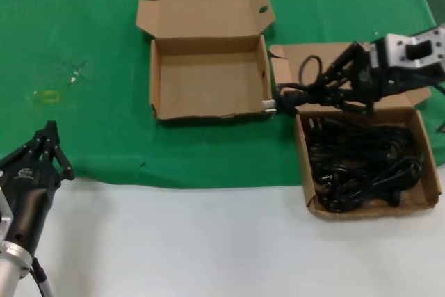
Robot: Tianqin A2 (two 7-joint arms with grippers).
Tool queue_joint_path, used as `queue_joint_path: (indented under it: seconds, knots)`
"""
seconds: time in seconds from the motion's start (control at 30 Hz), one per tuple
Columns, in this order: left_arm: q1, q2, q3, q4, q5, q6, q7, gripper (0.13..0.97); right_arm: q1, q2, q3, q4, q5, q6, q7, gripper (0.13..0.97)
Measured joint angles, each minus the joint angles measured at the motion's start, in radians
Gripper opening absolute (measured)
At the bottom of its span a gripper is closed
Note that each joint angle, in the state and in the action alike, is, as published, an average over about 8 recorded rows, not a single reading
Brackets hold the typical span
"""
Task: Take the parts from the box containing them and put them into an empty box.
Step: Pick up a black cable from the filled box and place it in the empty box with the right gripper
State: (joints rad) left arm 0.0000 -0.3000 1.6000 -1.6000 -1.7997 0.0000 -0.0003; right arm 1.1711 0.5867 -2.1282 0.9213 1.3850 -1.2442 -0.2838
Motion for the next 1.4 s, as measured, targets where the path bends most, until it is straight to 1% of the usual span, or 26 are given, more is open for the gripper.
queue_joint_path:
  seconds: [0.27, 0.57, 0.77, 1.03, 1.13, 1.27, 1.4]
  knots:
    - [0.000, 0.000, 0.000, 0.000, 0.000, 0.000, 0.000, 0.144, 0.023, -0.114, -0.012, -0.086, -0.005, 0.081, -0.015, 0.221]
    - [0.000, 0.000, 0.000, 0.000, 0.000, 0.000, 0.000, 0.144, 0.052, -0.247, -0.027, -0.223, 0.000, 0.153, -0.089, 0.220]
    - [0.000, 0.000, 0.000, 0.000, 0.000, 0.000, 0.000, 0.144, 0.098, -0.343, -0.023, -0.381, 0.012, 0.201, -0.182, 0.220]
    - [0.000, 0.000, 0.000, 0.000, 0.000, 0.000, 0.000, 0.144, 0.199, -0.483, 0.018, -0.690, 0.045, 0.289, -0.376, 0.220]
    - [0.000, 0.000, 0.000, 0.000, 0.000, 0.000, 0.000, 0.144, 0.226, -0.524, 0.036, -0.779, 0.057, 0.329, -0.433, 0.219]
    - [0.000, 0.000, 0.000, 0.000, 0.000, 0.000, 0.000, 0.144, 0.238, -0.559, 0.041, -0.842, 0.074, 0.382, -0.477, 0.219]
    - [0.000, 0.000, 0.000, 0.000, 0.000, 0.000, 0.000, 0.144, 0.231, -0.576, 0.004, -0.854, 0.114, 0.434, -0.494, 0.219]
